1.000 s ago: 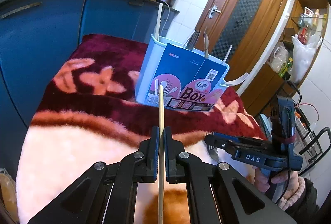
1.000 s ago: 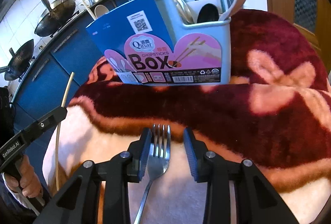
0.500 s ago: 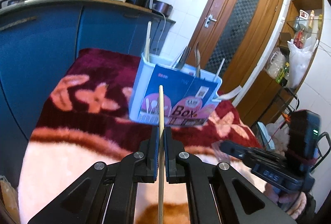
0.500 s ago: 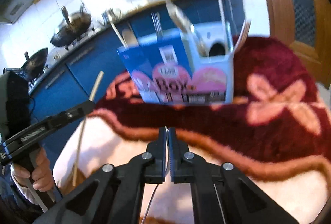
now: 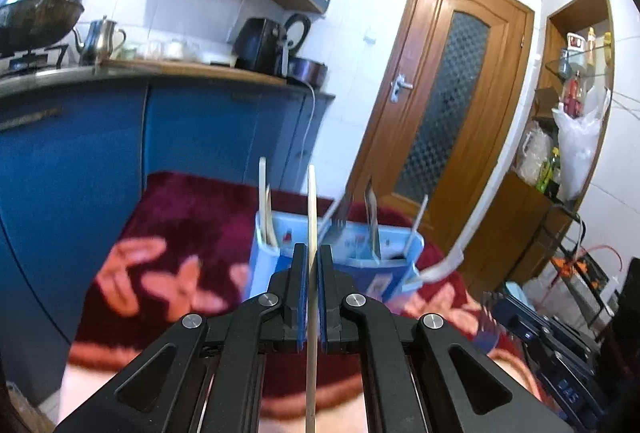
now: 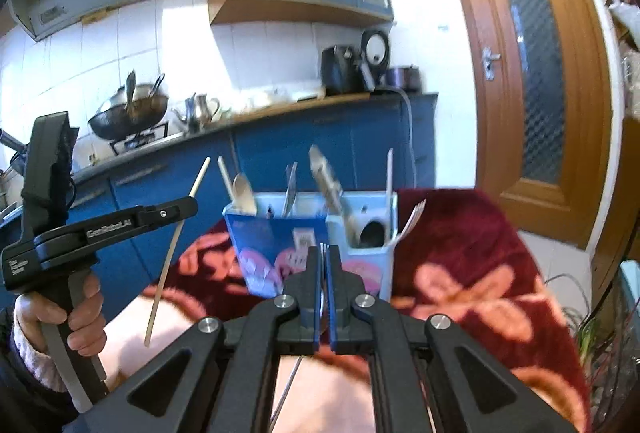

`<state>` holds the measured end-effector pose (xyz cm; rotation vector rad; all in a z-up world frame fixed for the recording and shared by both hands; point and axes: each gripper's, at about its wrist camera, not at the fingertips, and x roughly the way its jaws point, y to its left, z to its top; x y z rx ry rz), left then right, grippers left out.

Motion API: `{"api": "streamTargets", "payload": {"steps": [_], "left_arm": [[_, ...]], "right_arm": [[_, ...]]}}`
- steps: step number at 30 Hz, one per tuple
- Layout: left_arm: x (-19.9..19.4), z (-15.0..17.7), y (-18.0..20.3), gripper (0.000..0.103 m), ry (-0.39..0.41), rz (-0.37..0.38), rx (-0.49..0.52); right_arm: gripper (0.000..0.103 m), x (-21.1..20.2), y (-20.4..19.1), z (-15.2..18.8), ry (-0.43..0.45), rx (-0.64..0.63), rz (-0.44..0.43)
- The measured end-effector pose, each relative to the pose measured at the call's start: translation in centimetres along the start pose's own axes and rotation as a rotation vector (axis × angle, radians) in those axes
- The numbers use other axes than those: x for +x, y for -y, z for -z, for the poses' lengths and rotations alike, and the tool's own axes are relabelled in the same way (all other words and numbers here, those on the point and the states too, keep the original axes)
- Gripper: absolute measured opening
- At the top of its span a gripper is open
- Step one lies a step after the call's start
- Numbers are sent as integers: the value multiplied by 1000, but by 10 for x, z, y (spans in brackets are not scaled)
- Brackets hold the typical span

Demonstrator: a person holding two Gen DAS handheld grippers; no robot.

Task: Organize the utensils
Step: 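Lift the chopstick toward the box with the left tool while the right carries the fork, then lower the chopstick into the box and open the left tool while the right releases the fork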

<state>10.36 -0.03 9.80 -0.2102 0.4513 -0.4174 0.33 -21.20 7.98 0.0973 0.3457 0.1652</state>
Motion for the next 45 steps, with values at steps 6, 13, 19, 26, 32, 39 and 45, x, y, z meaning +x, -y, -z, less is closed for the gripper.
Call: {"api": "streamTargets", "payload": {"steps": [6, 13, 19, 26, 32, 39, 45], "left_arm": [[10, -27, 2, 4, 81, 6, -9], [22, -58, 5, 4, 216, -30, -24], [29, -69, 8, 4, 347, -69, -14], [45, -66, 4, 4, 445, -134, -32], [58, -59, -2, 4, 468, -168, -25], [72, -45, 2, 4, 465, -193, 26], [76, -38, 5, 4, 462, -201, 64]], "right_arm": [[4, -1, 11, -20, 57, 3, 41], [4, 1, 19, -48, 119, -23, 84], [4, 5, 27, -67, 157, -22, 111], [4, 11, 32, -87, 208, -42, 145], [4, 31, 35, -99, 214, -47, 166], [4, 55, 34, -102, 234, -76, 220], [4, 81, 31, -97, 210, -109, 246]]}}
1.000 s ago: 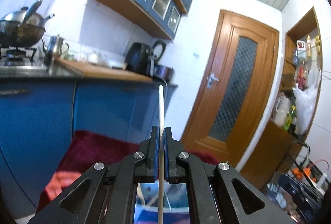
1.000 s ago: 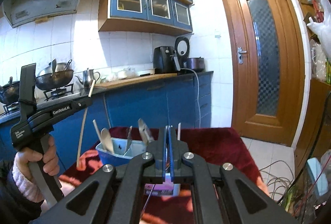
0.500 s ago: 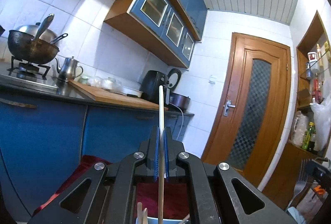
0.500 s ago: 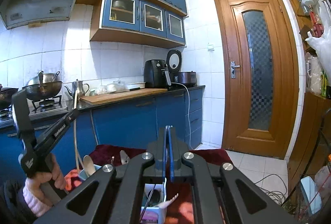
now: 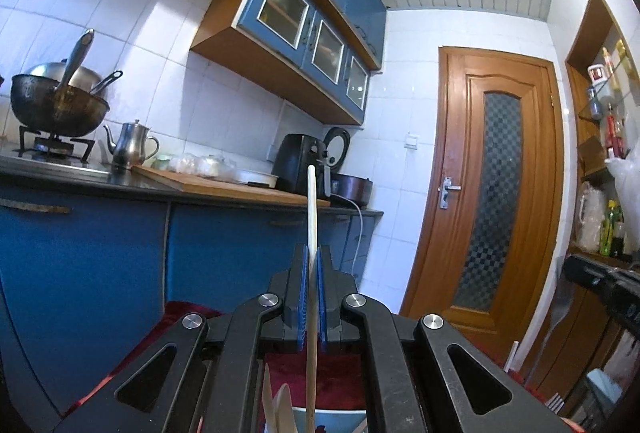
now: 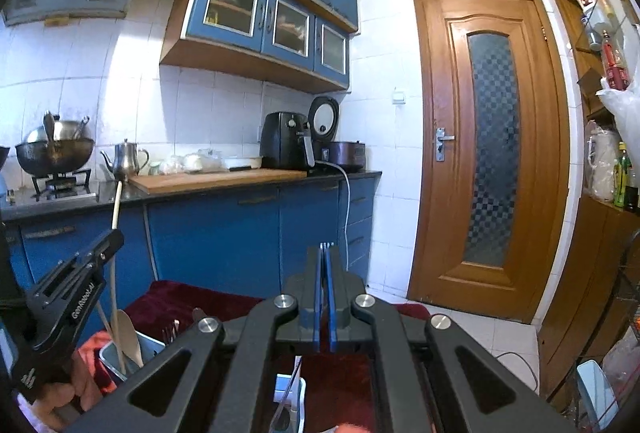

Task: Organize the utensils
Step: 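Lower the chopstick into the box and open the left tool while the right releases the fork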

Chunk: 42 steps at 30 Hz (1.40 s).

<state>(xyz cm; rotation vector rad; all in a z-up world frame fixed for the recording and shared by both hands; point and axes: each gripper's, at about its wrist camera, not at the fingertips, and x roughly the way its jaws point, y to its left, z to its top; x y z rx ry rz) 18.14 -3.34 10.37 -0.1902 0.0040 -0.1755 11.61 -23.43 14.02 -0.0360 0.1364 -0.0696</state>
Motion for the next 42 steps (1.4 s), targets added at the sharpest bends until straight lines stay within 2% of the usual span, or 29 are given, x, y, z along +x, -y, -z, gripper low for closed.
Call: {"api": "streamTargets", "payload": {"steps": [9, 11, 13, 16, 22, 24, 25, 32, 41, 42], "left_arm": [[-4, 9, 2, 4, -53, 17, 17], [-7, 8, 3, 4, -57, 23, 29], [-11, 8, 3, 4, -62, 28, 34], [-15, 8, 1, 5, -85, 42, 32], [-24, 9, 2, 17, -133, 63, 39], [-27, 9, 2, 31, -142, 71, 38], [-29, 8, 2, 33, -143, 75, 38], [-36, 3, 0, 35, -161, 73, 50], [-31, -10, -10, 34, -171, 76, 28], [-30, -12, -10, 27, -174, 84, 26]], "right_arm": [[4, 14, -11, 21, -93, -11, -74], [7, 13, -8, 21, -97, 14, -93], [20, 9, -6, 21, -94, 40, -109], [25, 0, 0, 17, -73, 81, -131], [28, -18, 4, 12, -57, 111, -142], [28, -23, 5, 11, -52, 115, -144], [28, -27, 5, 11, -49, 115, -144], [31, -43, 8, 10, -43, 140, -151], [31, -54, 9, 27, -64, 159, -166], [31, -54, 9, 29, -67, 161, -168]]}}
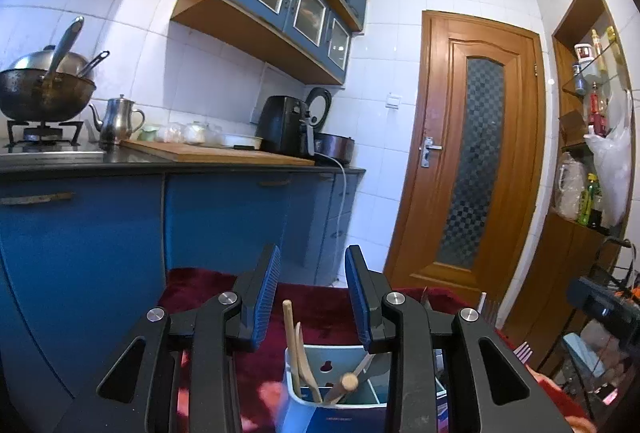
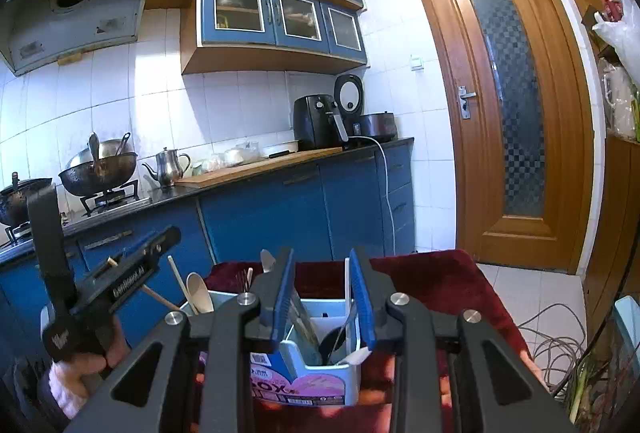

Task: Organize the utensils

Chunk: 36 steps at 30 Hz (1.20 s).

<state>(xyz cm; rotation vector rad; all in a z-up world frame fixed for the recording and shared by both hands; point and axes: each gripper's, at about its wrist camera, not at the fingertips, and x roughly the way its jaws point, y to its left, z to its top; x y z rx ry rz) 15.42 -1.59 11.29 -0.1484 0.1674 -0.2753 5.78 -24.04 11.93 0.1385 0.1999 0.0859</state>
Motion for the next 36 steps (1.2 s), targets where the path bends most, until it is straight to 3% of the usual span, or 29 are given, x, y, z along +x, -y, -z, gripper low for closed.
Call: {"api": "streamTargets", "payload": {"steps": [2, 5, 17, 22, 24, 36], "left_arm": [[3, -3, 0, 12, -17, 18, 1], [6, -6, -1, 6, -48, 48, -7], [1, -7, -1, 5, -88, 64, -31], [-19, -15, 0, 19, -102, 61, -23], [-30, -18, 0, 32, -105, 63, -26], [-111, -16, 9, 46, -130, 24, 18]], "right_arm": [[31, 0, 1, 3, -4, 3, -1], [31, -1, 2, 7, -12, 8, -1], [31, -8, 7, 18, -37, 37, -7], [35, -19, 8, 21, -45, 58, -9], [36, -24, 8, 21, -46, 69, -13], [45, -73, -7, 25, -36, 63, -27]]}}
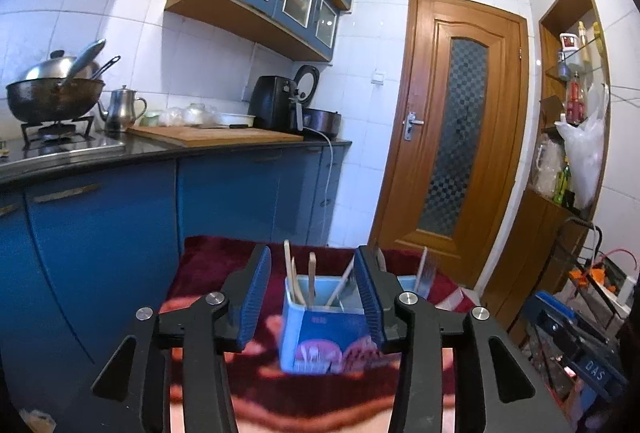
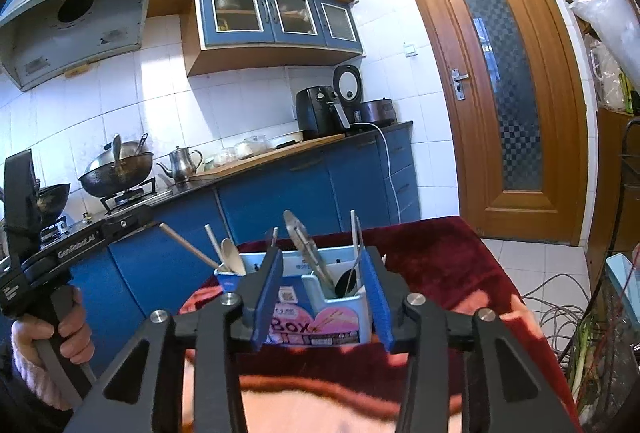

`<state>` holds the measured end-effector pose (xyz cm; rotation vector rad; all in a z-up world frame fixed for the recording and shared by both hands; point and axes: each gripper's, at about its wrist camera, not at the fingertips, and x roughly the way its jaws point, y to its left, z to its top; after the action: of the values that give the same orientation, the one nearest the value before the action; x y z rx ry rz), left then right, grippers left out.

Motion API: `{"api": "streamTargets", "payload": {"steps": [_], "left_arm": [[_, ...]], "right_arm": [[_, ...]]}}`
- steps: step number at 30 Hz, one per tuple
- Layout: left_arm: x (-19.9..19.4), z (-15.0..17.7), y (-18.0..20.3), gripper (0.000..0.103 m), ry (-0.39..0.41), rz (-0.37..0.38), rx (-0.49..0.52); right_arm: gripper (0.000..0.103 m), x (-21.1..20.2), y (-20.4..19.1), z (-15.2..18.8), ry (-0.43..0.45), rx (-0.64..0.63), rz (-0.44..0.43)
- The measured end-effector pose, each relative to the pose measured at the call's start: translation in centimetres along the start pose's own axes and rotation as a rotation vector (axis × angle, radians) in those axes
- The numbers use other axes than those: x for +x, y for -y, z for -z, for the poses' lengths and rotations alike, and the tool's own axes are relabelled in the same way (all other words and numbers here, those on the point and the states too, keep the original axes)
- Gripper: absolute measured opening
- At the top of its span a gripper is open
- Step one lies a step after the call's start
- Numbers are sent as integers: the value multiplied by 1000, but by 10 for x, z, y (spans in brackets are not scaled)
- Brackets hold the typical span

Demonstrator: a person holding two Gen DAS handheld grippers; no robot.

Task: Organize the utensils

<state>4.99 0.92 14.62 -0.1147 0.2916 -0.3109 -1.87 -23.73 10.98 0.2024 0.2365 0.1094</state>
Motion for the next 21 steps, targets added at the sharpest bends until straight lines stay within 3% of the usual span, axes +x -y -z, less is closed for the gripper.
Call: {"api": "streamTargets", "payload": {"steps": [4, 11, 17, 21], "left_arm": [[-25, 14, 3, 50, -10, -19, 10], [-57, 47, 6, 69, -28, -76, 34], [-68, 75, 5, 77, -33, -117, 33], [-64, 91, 2, 77, -47, -141, 41]], "right_arm": [[46, -16, -6, 5, -4, -14, -2], [52, -40, -15, 21, -15, -30, 4], [65, -50, -19, 40, -32, -53, 25], [82, -53, -19, 59, -47, -84, 51]]}}
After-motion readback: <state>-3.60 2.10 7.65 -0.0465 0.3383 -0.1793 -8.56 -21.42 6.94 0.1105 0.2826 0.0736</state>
